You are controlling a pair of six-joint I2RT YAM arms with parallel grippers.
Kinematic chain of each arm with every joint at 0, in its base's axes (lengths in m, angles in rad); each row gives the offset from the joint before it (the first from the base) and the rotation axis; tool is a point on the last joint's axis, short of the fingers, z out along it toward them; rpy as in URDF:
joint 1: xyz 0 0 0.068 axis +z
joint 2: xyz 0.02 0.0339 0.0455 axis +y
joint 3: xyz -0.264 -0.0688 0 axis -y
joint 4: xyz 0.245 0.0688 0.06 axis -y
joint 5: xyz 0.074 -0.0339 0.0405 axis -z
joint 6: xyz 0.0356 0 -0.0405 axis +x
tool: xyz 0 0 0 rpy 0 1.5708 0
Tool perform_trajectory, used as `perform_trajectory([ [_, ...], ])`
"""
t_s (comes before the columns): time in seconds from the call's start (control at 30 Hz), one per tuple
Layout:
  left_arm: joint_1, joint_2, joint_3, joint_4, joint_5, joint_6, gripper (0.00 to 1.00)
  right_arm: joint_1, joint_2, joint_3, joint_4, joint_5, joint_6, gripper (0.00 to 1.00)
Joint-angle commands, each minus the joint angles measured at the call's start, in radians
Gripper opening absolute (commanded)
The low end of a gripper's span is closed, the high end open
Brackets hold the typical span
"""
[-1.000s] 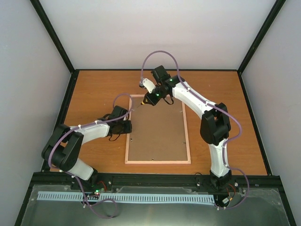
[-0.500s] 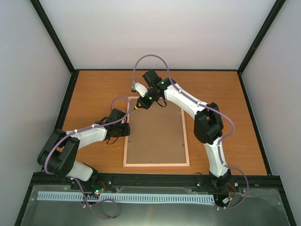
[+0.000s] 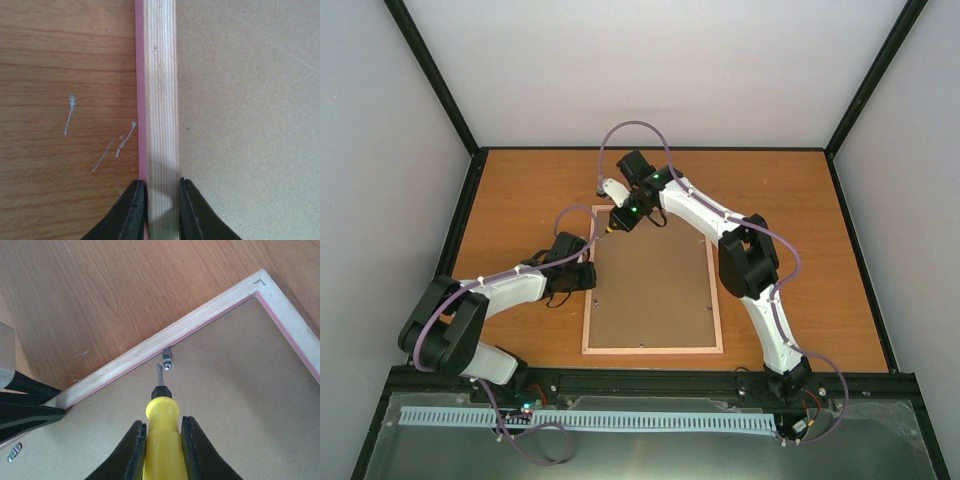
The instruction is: Take the photo out of the frame
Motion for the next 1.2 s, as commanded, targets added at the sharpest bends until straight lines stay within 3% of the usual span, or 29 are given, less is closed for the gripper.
perform_trajectory([
  [0.0,0.007,-0.021,-0.005,0.018,0.033,-0.013,0.01,0.003,0.021,0.036,-0.011,0.012,0.015,0.03],
  [0.27,0.007,-0.015,-0.004,0.021,0.036,-0.013,0.01,0.003,0.031,0.035,-0.018,-0.034,0.005,0.03],
  [0.9,0.007,-0.020,-0.014,0.021,0.036,-0.007,0.01,0.005,0.059,0.042,0.003,0.045,0.058,0.03],
  [1.17,0.006,-0.022,-0.020,0.021,0.035,-0.008,0.01,0.009,0.040,0.031,-0.014,0.267,0.094,0.03],
])
